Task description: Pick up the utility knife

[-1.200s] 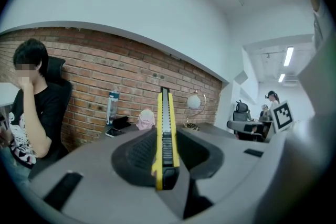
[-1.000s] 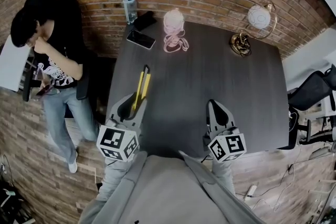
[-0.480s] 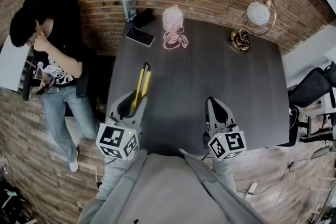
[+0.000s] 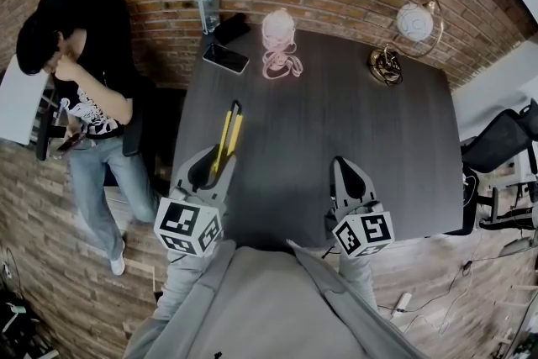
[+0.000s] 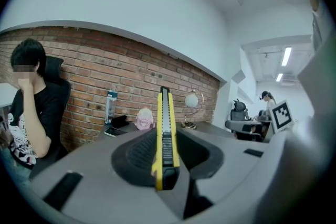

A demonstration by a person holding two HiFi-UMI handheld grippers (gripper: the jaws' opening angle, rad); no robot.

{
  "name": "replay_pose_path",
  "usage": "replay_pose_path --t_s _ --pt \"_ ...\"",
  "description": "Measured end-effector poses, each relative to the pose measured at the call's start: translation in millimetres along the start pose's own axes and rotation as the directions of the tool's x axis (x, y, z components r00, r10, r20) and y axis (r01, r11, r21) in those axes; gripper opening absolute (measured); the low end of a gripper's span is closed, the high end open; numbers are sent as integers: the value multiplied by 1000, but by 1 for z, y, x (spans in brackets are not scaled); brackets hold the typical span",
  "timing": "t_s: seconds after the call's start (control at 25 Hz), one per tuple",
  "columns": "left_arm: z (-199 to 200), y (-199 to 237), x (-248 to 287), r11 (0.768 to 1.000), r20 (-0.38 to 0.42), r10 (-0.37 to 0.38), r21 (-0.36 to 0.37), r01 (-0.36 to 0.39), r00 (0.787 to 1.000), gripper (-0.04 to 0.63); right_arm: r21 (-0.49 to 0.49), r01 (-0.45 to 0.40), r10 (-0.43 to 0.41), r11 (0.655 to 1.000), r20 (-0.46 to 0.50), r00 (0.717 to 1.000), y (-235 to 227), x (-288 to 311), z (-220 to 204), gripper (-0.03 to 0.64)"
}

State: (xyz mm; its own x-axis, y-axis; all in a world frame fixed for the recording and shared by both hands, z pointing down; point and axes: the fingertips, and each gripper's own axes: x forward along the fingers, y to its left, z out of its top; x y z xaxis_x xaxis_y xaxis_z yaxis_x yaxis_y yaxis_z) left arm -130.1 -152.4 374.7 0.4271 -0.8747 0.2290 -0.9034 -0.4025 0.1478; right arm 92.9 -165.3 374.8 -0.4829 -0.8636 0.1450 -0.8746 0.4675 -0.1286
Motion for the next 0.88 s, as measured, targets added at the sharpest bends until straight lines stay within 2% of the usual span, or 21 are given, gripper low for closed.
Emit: replay_pose_path --t_s 0.88 --pt "-8 9 2 1000 -30 -14 7 15 999 124 13 5 -5 1000 -10 1000 8 2 -7 17"
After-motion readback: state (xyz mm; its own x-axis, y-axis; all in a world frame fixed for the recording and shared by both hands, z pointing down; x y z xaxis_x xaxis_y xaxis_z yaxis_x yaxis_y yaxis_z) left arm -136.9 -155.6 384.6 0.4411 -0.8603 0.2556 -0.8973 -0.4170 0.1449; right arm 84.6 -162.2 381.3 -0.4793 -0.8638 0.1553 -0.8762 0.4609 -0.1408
